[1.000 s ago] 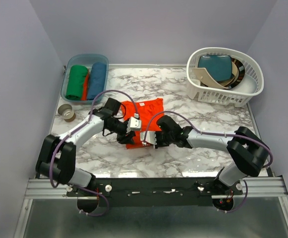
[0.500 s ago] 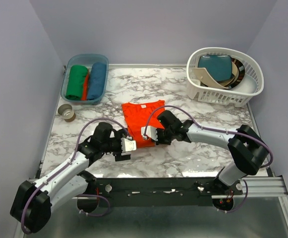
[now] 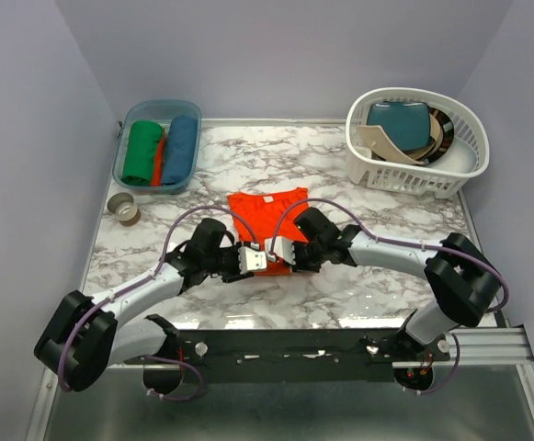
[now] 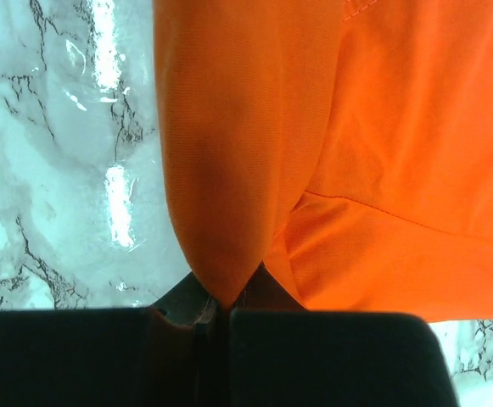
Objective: Roll the t-shirts
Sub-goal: Roll the T-shirt to the center of the board.
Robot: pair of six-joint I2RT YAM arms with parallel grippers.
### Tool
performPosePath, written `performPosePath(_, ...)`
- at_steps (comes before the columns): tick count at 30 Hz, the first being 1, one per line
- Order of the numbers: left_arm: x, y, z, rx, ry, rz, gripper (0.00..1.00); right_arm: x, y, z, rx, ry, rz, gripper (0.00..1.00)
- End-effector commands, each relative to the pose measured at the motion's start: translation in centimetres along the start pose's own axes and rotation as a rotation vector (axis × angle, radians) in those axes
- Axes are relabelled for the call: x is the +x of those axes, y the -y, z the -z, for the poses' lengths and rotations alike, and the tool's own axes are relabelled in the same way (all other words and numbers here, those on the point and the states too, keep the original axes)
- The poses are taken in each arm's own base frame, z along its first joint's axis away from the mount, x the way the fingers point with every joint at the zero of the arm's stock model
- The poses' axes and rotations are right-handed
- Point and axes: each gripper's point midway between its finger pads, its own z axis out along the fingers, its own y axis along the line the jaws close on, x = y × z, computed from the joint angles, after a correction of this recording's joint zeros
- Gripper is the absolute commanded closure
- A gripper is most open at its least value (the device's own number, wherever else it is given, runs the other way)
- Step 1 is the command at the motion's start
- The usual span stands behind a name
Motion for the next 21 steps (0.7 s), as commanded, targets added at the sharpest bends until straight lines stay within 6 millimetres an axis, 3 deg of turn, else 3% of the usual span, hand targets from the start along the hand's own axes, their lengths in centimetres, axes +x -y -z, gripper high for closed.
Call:
performPosePath(1, -1.0, 1.2, 0.0, 0.098, 0.008, 0.078, 0.69, 0.5, -1.5, 0.5, -0.051, 0.0, -0.045, 0.99)
performPosePath(9, -2.2, 1.5, 0.7, 0.236, 0.007, 0.26, 1.0, 0.7, -1.3, 1.7, -0.142, 0.015, -0.192, 0.98)
performPosePath(11, -2.2, 2.5, 1.7, 0.324, 0.003, 0.347, 1.0, 0.5, -2.4, 2.4, -0.253, 0.025, -0.243, 0.99)
performPosePath(12, -2.6, 2.1, 1.7, 0.351, 0.008, 0.328, 1.0, -0.2, -1.3, 3.0, -0.262, 0.049, -0.254, 0.99)
performPosePath(13, -2.5, 2.6, 2.1, 0.382, -0.011, 0.362, 1.0, -0.2, -2.1, 2.7, -0.34, 0.064, -0.281, 0.99)
performPosePath(14, -2.5, 2.3, 2.4, 0.398, 0.0, 0.396, 1.0, 0.4, -3.3, 3.3, -0.411, 0.033, -0.294, 0.99)
performPosePath(15, -2.8, 1.6, 2.2, 0.422, 0.003, 0.415, 1.0, 0.0, -2.4, 3.6, -0.418, 0.043, -0.3, 1.0)
performPosePath(17, -2.2, 1.9, 2.7, 0.484, -0.031, 0.466, 1.0, 0.5, -3.7, 3.7, -0.521, 0.027, -0.362, 1.0)
performPosePath(19, -1.7, 1.8, 2.5, 0.559, -0.059, 0.519, 1.0, 0.3, -3.3, 3.8, -0.572, 0.035, -0.368, 1.0)
performPosePath(21, -1.0, 0.7, 1.9, 0.588, -0.064, 0.582, 1.0, 1.0, -4.1, 3.6, -0.652, 0.004, -0.424, 1.0)
